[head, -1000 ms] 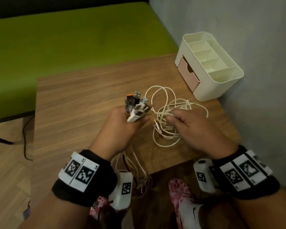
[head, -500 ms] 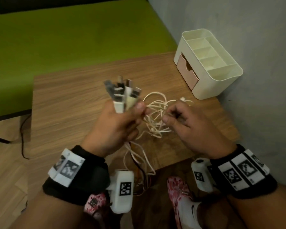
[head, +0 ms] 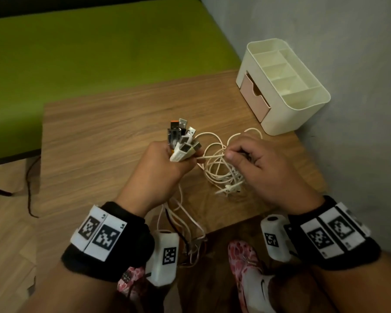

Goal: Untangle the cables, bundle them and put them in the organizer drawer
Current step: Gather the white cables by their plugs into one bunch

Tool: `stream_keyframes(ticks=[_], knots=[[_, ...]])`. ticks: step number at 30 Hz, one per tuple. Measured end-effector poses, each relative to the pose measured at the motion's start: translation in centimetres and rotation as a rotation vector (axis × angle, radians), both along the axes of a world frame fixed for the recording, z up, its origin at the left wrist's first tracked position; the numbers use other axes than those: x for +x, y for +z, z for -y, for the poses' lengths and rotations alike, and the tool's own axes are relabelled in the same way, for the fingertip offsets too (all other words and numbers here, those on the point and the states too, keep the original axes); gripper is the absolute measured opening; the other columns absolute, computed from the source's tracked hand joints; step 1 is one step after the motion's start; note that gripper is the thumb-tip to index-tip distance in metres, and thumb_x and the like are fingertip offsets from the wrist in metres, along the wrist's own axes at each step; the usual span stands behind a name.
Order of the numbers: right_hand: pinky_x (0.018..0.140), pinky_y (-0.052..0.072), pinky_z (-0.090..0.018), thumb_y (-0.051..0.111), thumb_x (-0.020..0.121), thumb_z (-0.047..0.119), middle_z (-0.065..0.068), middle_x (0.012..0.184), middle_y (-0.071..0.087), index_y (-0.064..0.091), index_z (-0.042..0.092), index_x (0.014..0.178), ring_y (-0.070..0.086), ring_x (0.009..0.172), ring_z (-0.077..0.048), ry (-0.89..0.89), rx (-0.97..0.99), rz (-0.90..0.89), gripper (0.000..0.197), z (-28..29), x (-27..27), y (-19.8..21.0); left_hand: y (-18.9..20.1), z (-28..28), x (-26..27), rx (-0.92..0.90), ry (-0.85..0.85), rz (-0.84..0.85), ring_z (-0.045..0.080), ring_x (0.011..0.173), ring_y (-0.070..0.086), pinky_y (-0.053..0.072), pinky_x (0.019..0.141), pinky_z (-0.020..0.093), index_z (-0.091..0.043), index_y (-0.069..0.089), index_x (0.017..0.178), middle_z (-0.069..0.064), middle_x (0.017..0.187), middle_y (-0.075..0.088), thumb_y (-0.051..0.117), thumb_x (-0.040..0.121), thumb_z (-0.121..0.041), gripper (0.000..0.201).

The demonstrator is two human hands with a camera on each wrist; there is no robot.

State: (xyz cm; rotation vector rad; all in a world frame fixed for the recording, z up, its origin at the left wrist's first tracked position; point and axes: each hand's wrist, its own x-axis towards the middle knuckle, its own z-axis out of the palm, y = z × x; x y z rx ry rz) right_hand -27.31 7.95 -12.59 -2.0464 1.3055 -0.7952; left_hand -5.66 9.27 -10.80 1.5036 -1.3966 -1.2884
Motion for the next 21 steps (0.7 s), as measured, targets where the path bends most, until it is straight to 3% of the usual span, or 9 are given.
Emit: stream_keyframes(ticks=[2, 4, 6, 8, 10, 13, 16, 18, 21], knots=[[0.079, 0.047, -0.045, 0.054, 0.097, 0.033, 0.012, 0.087, 0.059, 0.066, 0.023, 0.094, 0.057, 0.084, -0.010, 0.010, -0.055, -0.037, 0.015, 0.0, 0.2, -0.2, 0.1, -0.2, -0.2, -0.014, -0.039, 0.005, -0.008, 0.040, 0.049, 0.032, 0.042, 0.005, -0.012, 0.074, 0.097, 0.003, 0.090, 0.076, 0.068, 0.089, -0.009, 0.010], [0.075, 0.046, -0.053, 0.055, 0.096, 0.031, 0.013, 0.086, 0.056, 0.067, 0.021, 0.093, 0.054, 0.081, -0.007, 0.038, -0.124, -0.055, 0.016, -0.1, 0.7, -0.5, 0.0, -0.5, -0.7, -0.024, -0.080, 0.006, -0.007, 0.048, 0.054, 0.037, 0.048, 0.010, -0.016, 0.075, 0.090, -0.004, 0.079, 0.075, 0.073, 0.086, -0.020, 0.006], [0.072, 0.044, -0.051, 0.055, 0.095, 0.029, 0.013, 0.085, 0.053, 0.068, 0.017, 0.092, 0.051, 0.077, -0.004, 0.050, -0.190, -0.069, 0.019, -0.4, 1.2, -0.6, -0.1, -0.7, -1.3, 0.004, -0.097, 0.005, -0.005, 0.048, 0.054, 0.038, 0.049, 0.013, -0.016, 0.071, 0.080, -0.010, 0.061, 0.068, 0.073, 0.086, -0.023, 0.010], [0.072, 0.043, -0.046, 0.054, 0.095, 0.029, 0.013, 0.084, 0.053, 0.069, 0.016, 0.093, 0.049, 0.076, -0.002, 0.043, -0.207, -0.073, 0.020, -0.6, 1.6, -0.6, -0.2, -0.8, -1.6, 0.022, -0.100, -0.003, -0.004, 0.037, 0.046, 0.033, 0.042, 0.011, -0.011, 0.065, 0.071, -0.011, 0.048, 0.059, 0.070, 0.089, -0.021, 0.021], [0.072, 0.040, -0.040, 0.056, 0.097, 0.030, 0.015, 0.084, 0.054, 0.069, 0.017, 0.094, 0.052, 0.075, -0.003, 0.047, -0.191, -0.058, 0.019, -0.6, 1.6, -0.5, -0.2, -0.8, -1.6, -0.002, -0.093, -0.053, -0.003, 0.035, 0.042, 0.030, 0.041, 0.011, -0.004, 0.063, 0.069, -0.007, 0.051, 0.057, 0.068, 0.090, -0.020, 0.027], [0.075, 0.037, -0.036, 0.053, 0.098, 0.038, 0.015, 0.078, 0.055, 0.066, 0.018, 0.092, 0.054, 0.072, -0.004, 0.058, -0.150, -0.044, 0.024, -0.6, 1.5, -0.3, -0.2, -0.6, -1.1, -0.007, -0.054, -0.171, 0.006, 0.037, 0.040, 0.030, 0.042, 0.020, -0.003, 0.062, 0.070, -0.002, 0.054, 0.055, 0.066, 0.091, -0.018, 0.027], [0.079, 0.028, -0.034, 0.045, 0.097, 0.047, 0.015, 0.076, 0.054, 0.061, 0.025, 0.090, 0.052, 0.073, -0.002, 0.064, -0.136, -0.168, 0.028, -0.9, 1.5, -0.7, -0.1, -0.5, -0.7, 0.005, -0.042, -0.366, 0.012, 0.038, 0.034, 0.027, 0.042, 0.021, 0.003, 0.058, 0.076, 0.006, 0.057, 0.051, 0.066, 0.090, -0.019, 0.027], [0.079, 0.021, -0.033, 0.040, 0.096, 0.052, 0.016, 0.084, 0.053, 0.058, 0.030, 0.095, 0.049, 0.080, 0.000, 0.036, -0.140, -0.277, 0.028, -0.7, 1.2, -1.0, 0.3, -0.6, -0.3, 0.011, -0.030, -0.502, 0.009, 0.037, 0.032, 0.027, 0.038, 0.018, 0.004, 0.057, 0.081, 0.005, 0.056, 0.047, 0.061, 0.086, -0.020, 0.025], [0.081, 0.016, -0.032, 0.045, 0.097, 0.052, 0.019, 0.103, 0.053, 0.058, 0.033, 0.107, 0.047, 0.099, -0.001, -0.071, -0.086, -0.397, 0.026, 0.1, 0.5, -1.4, 0.8, -0.4, 0.9, 0.057, 0.048, -0.732, 0.002, 0.034, 0.026, 0.023, 0.033, 0.012, -0.009, 0.066, 0.077, -0.002, 0.053, 0.042, 0.057, 0.087, -0.021, 0.018]])
